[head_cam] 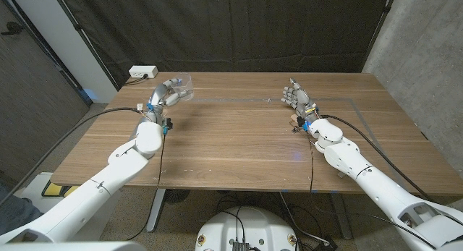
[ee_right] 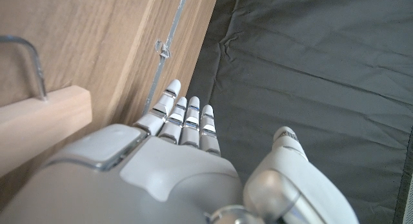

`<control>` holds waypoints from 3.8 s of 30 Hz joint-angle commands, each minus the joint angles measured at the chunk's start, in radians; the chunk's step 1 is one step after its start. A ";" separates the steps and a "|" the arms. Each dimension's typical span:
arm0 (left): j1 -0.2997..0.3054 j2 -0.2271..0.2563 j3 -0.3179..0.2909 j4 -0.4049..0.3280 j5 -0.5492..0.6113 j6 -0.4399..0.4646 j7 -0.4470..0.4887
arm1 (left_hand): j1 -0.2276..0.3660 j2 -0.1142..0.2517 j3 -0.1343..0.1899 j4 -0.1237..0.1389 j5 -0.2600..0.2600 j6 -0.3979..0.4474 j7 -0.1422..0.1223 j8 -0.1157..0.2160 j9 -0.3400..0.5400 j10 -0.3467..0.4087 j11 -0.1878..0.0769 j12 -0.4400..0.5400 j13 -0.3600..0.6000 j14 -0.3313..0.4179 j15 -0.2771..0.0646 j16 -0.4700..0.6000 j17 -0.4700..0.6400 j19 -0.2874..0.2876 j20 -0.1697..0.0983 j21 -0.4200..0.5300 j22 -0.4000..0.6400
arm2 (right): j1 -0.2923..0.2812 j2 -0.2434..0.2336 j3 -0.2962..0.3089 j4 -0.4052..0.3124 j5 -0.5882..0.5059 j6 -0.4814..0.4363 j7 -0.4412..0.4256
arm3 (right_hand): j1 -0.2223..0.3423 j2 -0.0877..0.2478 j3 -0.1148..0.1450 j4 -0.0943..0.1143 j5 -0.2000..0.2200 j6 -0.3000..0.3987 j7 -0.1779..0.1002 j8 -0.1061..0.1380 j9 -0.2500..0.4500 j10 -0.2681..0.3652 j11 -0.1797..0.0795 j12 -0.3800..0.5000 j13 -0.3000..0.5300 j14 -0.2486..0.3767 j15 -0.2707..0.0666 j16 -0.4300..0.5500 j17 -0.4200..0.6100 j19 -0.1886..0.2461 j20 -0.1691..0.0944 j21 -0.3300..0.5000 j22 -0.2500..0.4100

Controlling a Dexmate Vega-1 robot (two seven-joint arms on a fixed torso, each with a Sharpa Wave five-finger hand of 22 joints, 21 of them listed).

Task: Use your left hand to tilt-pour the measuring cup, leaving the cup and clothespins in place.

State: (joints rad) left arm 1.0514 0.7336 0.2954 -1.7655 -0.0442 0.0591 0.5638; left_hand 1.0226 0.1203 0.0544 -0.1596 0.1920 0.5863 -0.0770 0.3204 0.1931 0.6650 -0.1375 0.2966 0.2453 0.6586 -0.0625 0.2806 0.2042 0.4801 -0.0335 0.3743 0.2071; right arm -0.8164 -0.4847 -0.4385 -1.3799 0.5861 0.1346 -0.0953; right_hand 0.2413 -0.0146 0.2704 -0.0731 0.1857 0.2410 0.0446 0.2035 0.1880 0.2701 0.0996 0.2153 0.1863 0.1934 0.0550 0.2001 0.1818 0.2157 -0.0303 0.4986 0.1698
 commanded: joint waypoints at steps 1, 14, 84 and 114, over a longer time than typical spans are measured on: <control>0.097 0.045 -0.131 -0.110 -0.067 0.068 -0.001 | 0.033 0.042 0.059 0.065 -0.004 0.050 0.021 -0.003 0.003 0.003 0.002 -0.002 0.003 0.001 -0.070 -0.005 -0.001 -0.001 0.005 0.003 0.001 | 0.019 0.002 -0.010 0.019 0.000 -0.003 0.027 | 0.001 0.010 -0.004 -0.004 0.001 0.000 -0.004 -0.004 0.005 0.007 0.004 0.004 0.001 0.012 0.000 -0.003 0.002 0.008 0.003 -0.006 0.005; 0.116 0.080 -0.186 -0.169 -0.032 0.148 0.016 | 0.030 0.038 0.061 0.068 -0.006 0.050 0.021 -0.007 0.004 0.005 0.003 -0.006 0.004 0.005 -0.068 -0.010 -0.003 -0.004 0.006 0.003 -0.001 | 0.024 -0.001 -0.013 0.026 0.005 -0.011 0.044 | 0.002 0.012 -0.004 -0.005 0.001 0.002 -0.005 -0.004 0.005 0.010 0.004 0.005 0.001 0.013 0.000 -0.004 0.002 0.010 0.004 -0.012 0.005; 0.113 0.219 -0.253 -0.041 0.253 0.302 0.046 | 0.017 0.012 0.065 0.078 -0.006 0.088 0.002 -0.013 0.004 0.031 -0.013 -0.024 0.013 0.017 -0.090 -0.025 0.002 0.001 -0.013 0.011 -0.007 | 0.088 0.031 -0.042 0.011 -0.047 0.047 0.076 | 0.003 0.016 -0.008 -0.010 0.000 0.007 -0.003 -0.003 0.006 0.011 0.001 0.003 0.001 0.016 -0.005 -0.007 0.002 0.025 0.000 -0.038 0.006; -0.030 0.281 -0.114 0.067 0.314 0.312 0.053 | 0.005 0.000 0.059 0.082 0.000 0.106 -0.007 -0.014 0.003 0.046 -0.020 -0.031 0.016 0.031 -0.104 -0.027 0.004 0.001 -0.028 0.010 -0.010 | 0.025 -0.062 0.024 -0.188 -0.048 -0.026 -0.015 | -0.008 0.016 -0.015 -0.007 0.000 0.019 -0.008 0.000 0.006 0.029 0.000 0.008 0.001 0.029 -0.011 -0.003 0.004 0.038 -0.003 -0.049 0.006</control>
State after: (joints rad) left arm 1.0674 0.9966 0.1346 -1.7385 0.2406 0.3590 0.6016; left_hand 1.0228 0.1201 0.0460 -0.1512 0.1855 0.5973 -0.0733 0.3010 0.1930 0.6855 -0.1463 0.2658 0.2583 0.6754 -0.0645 0.2555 0.2073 0.4784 -0.0392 0.3828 0.1951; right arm -0.7629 -0.5100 -0.4399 -1.4907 0.5243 0.1640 -0.0730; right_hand 0.2378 -0.0032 0.2621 -0.0814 0.1857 0.2482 0.0374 0.1995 0.1880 0.2879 0.1031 0.2153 0.1863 0.2097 0.0461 0.1961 0.1841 0.2460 -0.0323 0.4511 0.1749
